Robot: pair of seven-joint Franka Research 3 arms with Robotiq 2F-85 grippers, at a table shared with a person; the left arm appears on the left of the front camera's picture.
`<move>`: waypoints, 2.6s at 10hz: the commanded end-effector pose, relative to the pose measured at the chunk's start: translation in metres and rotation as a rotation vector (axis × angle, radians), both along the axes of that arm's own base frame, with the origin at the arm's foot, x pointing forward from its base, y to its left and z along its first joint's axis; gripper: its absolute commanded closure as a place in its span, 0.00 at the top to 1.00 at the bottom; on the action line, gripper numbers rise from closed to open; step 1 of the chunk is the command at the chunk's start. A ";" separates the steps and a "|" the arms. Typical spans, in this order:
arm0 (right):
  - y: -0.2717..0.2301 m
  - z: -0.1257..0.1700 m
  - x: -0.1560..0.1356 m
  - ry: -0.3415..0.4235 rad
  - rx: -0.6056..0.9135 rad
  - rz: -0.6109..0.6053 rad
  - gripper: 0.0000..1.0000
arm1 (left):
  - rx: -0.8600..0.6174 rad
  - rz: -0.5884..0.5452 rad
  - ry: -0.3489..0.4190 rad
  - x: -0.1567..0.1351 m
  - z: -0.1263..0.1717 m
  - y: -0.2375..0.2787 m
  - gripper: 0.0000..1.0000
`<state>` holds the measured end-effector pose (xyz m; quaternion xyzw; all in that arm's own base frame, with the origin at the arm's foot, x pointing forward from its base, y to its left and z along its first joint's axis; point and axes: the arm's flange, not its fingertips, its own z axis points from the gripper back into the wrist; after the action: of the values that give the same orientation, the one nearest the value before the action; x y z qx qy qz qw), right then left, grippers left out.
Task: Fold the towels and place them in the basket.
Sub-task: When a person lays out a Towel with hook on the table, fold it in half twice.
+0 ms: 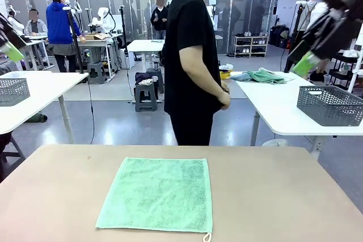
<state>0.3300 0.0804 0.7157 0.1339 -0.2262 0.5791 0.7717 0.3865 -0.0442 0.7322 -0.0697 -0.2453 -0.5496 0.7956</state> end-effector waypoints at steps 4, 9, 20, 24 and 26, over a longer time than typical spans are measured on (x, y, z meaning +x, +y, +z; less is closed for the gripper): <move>0.065 -0.048 0.001 0.087 -0.176 0.112 1.00 | 0.123 -0.135 0.077 -0.004 -0.058 -0.063 1.00; 0.078 -0.079 0.016 0.147 -0.181 0.147 1.00 | 0.111 -0.174 0.143 -0.003 -0.082 -0.080 1.00; 0.129 -0.163 -0.018 0.128 -0.348 0.108 1.00 | 0.336 -0.233 0.159 -0.019 -0.207 -0.145 1.00; 0.149 -0.246 -0.012 0.165 -0.401 0.047 1.00 | 0.399 -0.259 0.198 -0.022 -0.293 -0.166 1.00; 0.164 -0.291 -0.005 0.175 -0.374 0.094 1.00 | 0.416 -0.281 0.209 -0.022 -0.323 -0.170 1.00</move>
<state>0.3177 0.2312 0.4407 0.0451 -0.0323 0.6298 0.7748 0.3621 -0.2109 0.4176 -0.0121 -0.0262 -0.6842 0.7288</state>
